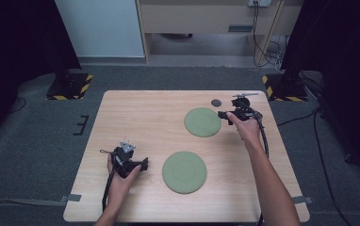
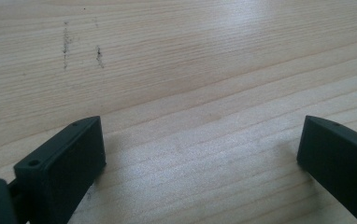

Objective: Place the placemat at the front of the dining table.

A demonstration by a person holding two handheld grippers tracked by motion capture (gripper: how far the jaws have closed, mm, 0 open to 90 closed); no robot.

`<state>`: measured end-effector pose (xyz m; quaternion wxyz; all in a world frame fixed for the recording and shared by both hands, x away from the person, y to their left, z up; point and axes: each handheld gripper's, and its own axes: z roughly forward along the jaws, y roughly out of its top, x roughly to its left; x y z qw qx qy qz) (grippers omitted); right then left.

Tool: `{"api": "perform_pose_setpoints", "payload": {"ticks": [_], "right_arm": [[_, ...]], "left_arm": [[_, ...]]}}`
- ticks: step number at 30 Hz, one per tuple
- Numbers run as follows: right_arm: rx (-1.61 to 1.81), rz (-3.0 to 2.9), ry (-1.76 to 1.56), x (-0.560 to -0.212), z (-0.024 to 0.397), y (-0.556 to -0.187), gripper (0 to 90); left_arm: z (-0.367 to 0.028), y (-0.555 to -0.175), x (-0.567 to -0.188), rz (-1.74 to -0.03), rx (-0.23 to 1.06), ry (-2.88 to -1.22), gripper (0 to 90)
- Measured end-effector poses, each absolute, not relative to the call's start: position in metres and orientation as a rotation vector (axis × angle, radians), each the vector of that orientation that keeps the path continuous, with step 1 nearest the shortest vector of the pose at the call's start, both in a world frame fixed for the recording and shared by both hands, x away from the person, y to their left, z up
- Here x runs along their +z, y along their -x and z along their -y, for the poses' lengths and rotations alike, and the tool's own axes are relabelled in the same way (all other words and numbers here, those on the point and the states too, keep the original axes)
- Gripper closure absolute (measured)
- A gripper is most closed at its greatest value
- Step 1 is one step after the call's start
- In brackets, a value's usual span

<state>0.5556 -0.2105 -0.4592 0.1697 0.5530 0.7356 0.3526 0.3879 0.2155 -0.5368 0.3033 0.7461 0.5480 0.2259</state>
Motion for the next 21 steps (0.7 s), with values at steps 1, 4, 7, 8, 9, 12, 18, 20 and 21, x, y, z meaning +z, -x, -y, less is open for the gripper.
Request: {"api": "perform_pose_setpoints", "payload": {"ticks": [1,4,7,8,9,12,18,20,21], "right_arm": [[1.002,-2.09,-1.571,-0.459,0.211,-0.556,10.8],[1.061,-2.052,-1.564,-0.452,0.219,-0.534,8.5],[1.06,-2.051,-1.548,-0.45,0.221,-0.521,7.8],[1.065,-2.049,-1.54,-0.45,0.222,-0.517,7.7],[1.071,-2.046,-1.537,-0.45,0.223,-0.514,7.5],[1.076,-2.049,-1.526,-0.449,0.225,-0.504,7.1],[1.085,-2.04,-1.501,-0.445,0.233,-0.496,6.8],[1.098,-2.028,-1.5,-0.443,0.237,-0.495,6.8],[1.106,-2.024,-1.503,-0.442,0.238,-0.494,6.8]], "left_arm": [[-0.216,-0.388,-0.537,-1.452,0.599,-1.977,0.4],[-0.216,-0.388,-0.537,-1.451,0.59,-1.976,0.3],[-0.216,-0.388,-0.537,-1.451,0.59,-1.976,0.2],[-0.216,-0.388,-0.537,-1.451,0.59,-1.976,0.2],[-0.216,-0.388,-0.537,-1.452,0.591,-1.976,0.2],[-0.215,-0.388,-0.537,-1.457,0.594,-1.974,0.0],[-0.215,-0.388,-0.537,-1.457,0.593,-1.974,0.0],[-0.215,-0.388,-0.537,-1.457,0.593,-1.974,0.0],[-0.215,-0.388,-0.537,-1.457,0.593,-1.974,0.0]]}}
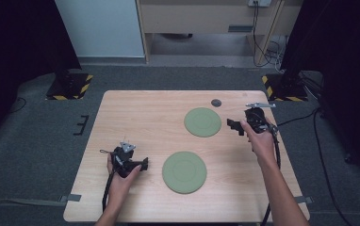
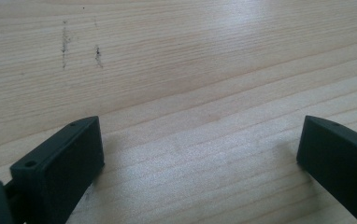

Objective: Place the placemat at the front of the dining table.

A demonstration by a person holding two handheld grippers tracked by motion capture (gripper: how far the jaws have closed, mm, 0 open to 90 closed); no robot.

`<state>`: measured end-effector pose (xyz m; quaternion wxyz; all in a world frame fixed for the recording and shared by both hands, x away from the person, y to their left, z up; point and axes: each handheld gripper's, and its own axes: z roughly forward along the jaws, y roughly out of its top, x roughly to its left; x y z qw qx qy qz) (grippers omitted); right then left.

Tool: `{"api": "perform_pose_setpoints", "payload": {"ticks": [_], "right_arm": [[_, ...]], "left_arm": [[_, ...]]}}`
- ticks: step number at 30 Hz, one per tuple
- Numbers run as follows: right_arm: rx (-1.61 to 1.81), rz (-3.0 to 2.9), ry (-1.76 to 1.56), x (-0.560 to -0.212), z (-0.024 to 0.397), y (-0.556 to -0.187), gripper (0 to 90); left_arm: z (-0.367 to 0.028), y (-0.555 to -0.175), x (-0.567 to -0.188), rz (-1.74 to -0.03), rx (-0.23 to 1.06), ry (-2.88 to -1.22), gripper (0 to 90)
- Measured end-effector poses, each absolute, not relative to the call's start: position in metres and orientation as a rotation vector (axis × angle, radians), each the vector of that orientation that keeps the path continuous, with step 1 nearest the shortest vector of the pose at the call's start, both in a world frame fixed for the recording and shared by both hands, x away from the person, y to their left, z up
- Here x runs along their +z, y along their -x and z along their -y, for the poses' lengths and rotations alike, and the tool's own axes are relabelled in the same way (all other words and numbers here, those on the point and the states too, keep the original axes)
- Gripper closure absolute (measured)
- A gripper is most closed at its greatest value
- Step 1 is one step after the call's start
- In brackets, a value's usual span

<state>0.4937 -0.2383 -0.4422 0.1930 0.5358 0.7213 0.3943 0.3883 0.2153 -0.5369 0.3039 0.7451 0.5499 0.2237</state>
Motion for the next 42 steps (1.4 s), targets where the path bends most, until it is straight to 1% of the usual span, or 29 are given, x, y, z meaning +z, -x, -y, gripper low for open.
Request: {"api": "perform_pose_setpoints", "payload": {"ticks": [6,15,25,42], "right_arm": [[1.107,-2.023,-1.511,-0.441,0.248,-0.486,8.4],[1.104,-2.015,-1.526,-0.449,0.258,-0.472,9.4],[1.116,-2.041,-1.516,-0.457,0.261,-0.452,9.9],[1.069,-2.101,-1.513,-0.478,0.264,-0.437,9.7]], "left_arm": [[-0.215,-0.388,-0.537,-1.457,0.593,-1.975,0.0],[-0.215,-0.388,-0.537,-1.457,0.593,-1.974,0.0],[-0.215,-0.388,-0.537,-1.457,0.593,-1.975,0.0],[-0.215,-0.388,-0.537,-1.457,0.594,-1.975,0.0]]}}
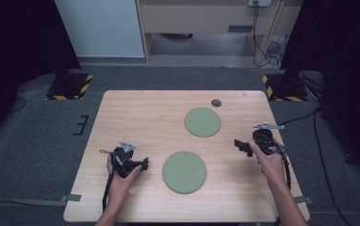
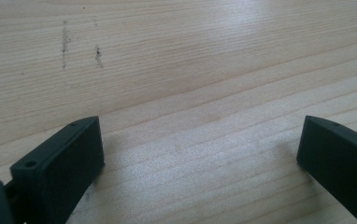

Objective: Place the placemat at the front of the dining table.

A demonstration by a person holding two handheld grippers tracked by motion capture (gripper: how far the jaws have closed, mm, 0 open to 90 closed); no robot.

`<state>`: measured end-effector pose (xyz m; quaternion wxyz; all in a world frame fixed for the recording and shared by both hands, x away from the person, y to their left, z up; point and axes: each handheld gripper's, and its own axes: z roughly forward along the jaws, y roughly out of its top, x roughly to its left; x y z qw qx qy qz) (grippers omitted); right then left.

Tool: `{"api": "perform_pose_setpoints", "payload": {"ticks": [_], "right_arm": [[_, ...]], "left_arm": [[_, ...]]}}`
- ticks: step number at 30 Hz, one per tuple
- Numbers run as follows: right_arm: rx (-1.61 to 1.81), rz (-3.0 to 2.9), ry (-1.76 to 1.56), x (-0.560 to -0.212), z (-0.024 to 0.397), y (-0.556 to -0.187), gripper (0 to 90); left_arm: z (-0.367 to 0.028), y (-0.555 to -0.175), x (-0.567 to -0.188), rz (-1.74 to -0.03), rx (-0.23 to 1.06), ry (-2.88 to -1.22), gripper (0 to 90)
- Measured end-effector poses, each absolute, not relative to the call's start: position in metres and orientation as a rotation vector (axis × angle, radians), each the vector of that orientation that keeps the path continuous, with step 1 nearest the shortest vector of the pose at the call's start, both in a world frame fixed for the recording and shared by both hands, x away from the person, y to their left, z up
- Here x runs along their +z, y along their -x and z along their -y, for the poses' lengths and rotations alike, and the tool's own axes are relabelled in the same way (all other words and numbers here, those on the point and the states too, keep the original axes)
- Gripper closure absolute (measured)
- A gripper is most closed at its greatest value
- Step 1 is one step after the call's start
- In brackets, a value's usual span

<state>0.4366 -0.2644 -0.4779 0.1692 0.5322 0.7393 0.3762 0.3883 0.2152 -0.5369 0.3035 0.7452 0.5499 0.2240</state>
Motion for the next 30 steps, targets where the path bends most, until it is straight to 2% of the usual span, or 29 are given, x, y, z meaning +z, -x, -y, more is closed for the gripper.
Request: {"api": "perform_pose_setpoints", "payload": {"ticks": [30], "right_arm": [[1.057,-2.159,-1.507,-0.512,0.255,-0.411,8.4]], "left_arm": [[-0.215,-0.388,-0.537,-1.458,0.595,-1.974,0.0]]}}
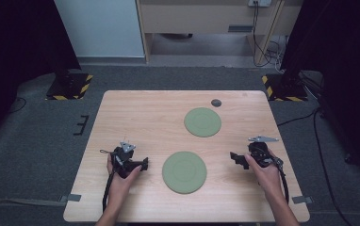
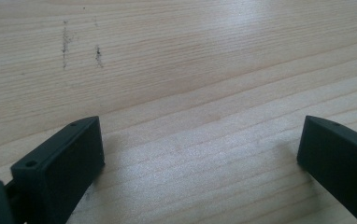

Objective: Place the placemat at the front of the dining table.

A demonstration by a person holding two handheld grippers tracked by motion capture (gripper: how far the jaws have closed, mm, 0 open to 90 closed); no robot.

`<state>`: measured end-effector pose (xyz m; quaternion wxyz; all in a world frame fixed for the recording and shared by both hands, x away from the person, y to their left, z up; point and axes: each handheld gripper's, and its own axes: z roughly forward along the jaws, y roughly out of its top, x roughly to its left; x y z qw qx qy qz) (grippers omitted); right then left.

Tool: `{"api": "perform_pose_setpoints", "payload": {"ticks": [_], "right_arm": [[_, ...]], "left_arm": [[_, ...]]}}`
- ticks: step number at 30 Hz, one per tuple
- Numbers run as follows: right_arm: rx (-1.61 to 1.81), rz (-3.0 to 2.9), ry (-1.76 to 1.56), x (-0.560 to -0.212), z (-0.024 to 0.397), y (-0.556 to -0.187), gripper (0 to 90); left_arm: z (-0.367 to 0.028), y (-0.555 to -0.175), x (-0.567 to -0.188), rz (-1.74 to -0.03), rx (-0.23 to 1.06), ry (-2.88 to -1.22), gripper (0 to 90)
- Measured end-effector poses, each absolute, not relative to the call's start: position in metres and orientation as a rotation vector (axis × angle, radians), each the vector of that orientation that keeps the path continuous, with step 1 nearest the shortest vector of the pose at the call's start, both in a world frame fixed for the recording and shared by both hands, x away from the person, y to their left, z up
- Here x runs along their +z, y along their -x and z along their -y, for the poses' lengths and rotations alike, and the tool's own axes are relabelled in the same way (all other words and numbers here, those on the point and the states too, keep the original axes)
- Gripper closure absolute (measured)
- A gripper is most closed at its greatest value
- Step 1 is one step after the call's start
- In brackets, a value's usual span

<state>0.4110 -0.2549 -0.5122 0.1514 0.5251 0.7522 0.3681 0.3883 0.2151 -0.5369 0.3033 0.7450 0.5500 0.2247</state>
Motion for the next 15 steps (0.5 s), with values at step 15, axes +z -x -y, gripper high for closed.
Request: {"api": "perform_pose_setpoints", "payload": {"ticks": [15], "right_arm": [[1.03,-2.142,-1.539,-0.526,0.249,-0.408,7.5]], "left_arm": [[-0.215,-0.388,-0.537,-1.457,0.596,-1.975,0.0]]}}
